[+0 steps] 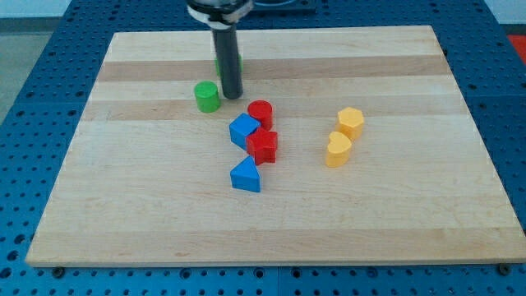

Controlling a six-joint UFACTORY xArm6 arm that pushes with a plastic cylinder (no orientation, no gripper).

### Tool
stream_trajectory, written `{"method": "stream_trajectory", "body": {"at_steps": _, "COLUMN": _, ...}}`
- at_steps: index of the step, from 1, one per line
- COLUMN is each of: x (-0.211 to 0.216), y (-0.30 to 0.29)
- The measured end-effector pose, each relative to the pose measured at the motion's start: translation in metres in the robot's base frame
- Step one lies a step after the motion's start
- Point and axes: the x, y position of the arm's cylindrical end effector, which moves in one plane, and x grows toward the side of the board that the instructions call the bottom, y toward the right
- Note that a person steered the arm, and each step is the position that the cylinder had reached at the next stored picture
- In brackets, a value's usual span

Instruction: Push the green star towards bottom

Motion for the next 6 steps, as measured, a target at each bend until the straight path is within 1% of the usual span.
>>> {"method": "stream_trajectory", "body": {"at_steps": 1, "x": 0.012, "y": 0.006}}
{"method": "stream_trajectory", "body": {"at_steps": 2, "x": -0.011, "y": 0.038}}
{"method": "stream_trajectory", "body": {"at_steps": 3, "x": -0.024, "y": 0.044}}
{"method": "stream_trajectory", "body": {"at_steps": 4, "x": -0.028, "y": 0.044}}
{"method": "stream_trajectory", "body": {"at_steps": 6, "x": -0.072, "y": 0.034}}
